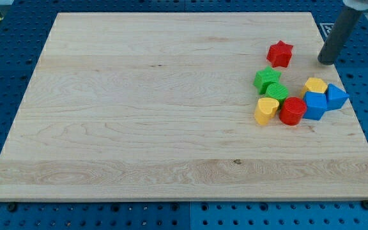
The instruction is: Move the red star to the top of the green star
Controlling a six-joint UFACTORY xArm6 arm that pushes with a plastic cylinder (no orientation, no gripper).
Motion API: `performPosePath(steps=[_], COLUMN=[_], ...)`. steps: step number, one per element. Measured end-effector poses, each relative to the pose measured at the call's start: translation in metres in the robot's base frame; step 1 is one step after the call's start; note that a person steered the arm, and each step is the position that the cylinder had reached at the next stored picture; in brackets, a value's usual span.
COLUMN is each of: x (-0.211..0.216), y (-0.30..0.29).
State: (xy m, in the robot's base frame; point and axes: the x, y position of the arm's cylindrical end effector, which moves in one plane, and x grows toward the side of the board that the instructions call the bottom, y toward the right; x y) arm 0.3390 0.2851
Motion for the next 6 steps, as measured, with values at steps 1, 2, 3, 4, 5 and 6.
performPosePath(steps=[1, 2, 3, 4, 5, 6], x=[-0.018, -0.017, -0.007, 0.003, 0.001, -0.006], y=[-0.024, -0.069, -0.117, -0.162, -0.162, -0.135])
